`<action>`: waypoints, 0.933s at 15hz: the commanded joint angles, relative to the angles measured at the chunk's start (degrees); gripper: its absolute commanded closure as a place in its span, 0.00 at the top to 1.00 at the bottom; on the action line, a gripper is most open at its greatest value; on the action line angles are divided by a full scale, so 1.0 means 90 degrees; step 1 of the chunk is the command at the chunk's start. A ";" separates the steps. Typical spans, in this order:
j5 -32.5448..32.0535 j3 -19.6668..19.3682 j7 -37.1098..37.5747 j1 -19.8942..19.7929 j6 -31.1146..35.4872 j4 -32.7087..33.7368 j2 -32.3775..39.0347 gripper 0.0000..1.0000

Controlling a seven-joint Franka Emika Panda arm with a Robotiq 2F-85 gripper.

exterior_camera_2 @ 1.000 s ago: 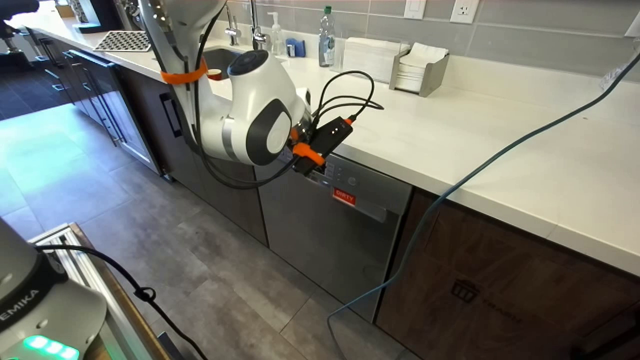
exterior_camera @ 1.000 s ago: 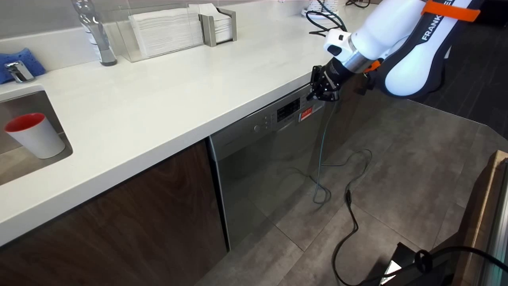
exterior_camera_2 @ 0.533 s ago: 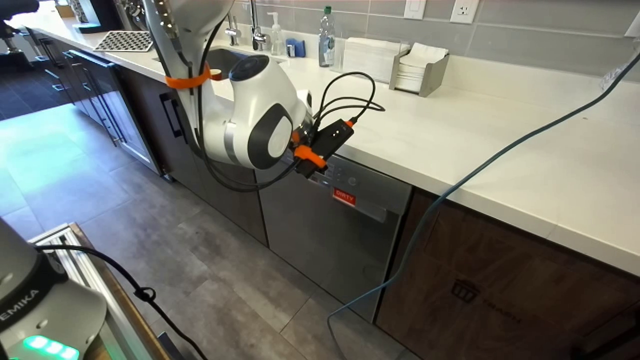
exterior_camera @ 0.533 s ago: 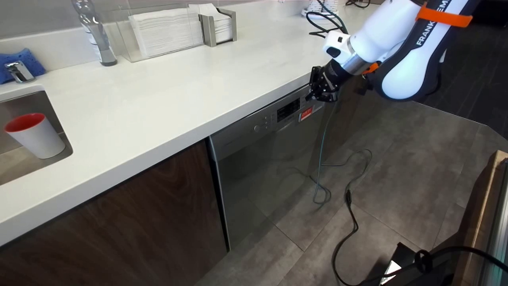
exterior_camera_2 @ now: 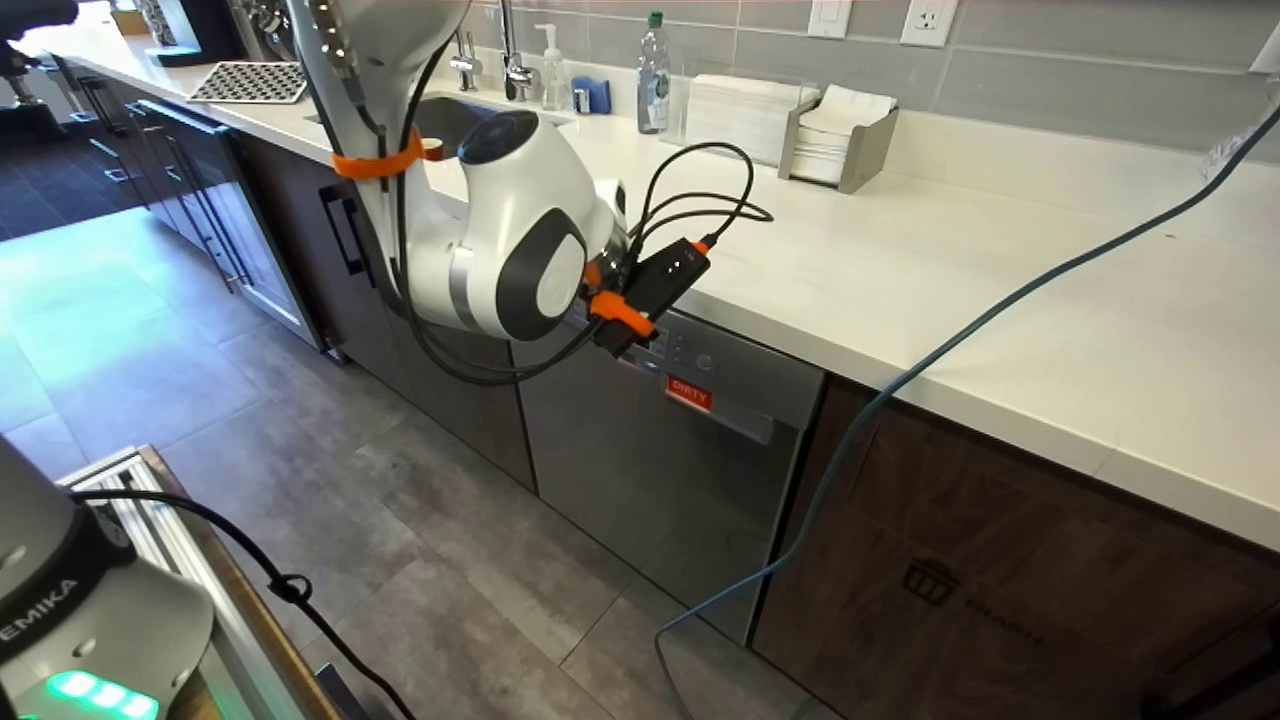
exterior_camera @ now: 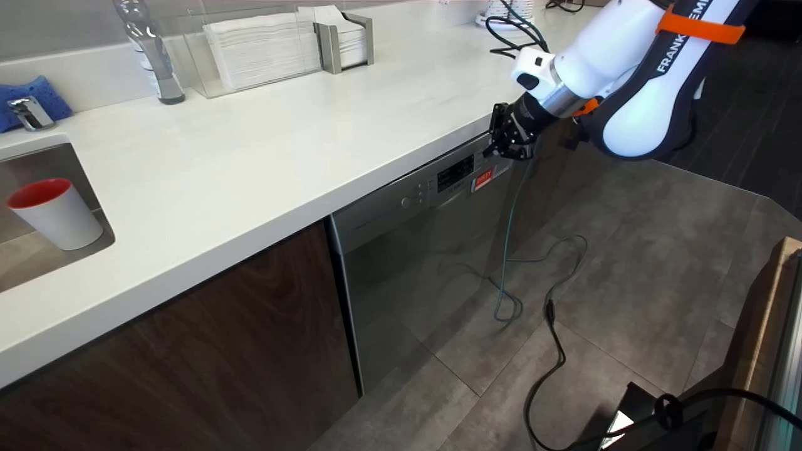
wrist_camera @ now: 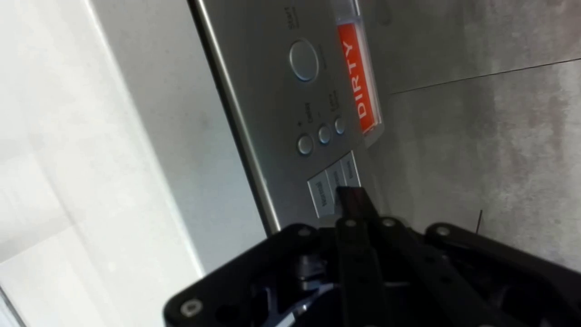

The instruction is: Press a button on the dishwasher

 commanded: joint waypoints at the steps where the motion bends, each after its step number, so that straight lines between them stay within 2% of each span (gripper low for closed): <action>1: 0.0153 -0.0049 -0.0134 0.0081 0.0216 0.0081 0.0150 0.00; 14: 0.0114 0.0047 -0.0029 0.0004 0.0211 0.0339 0.0327 0.00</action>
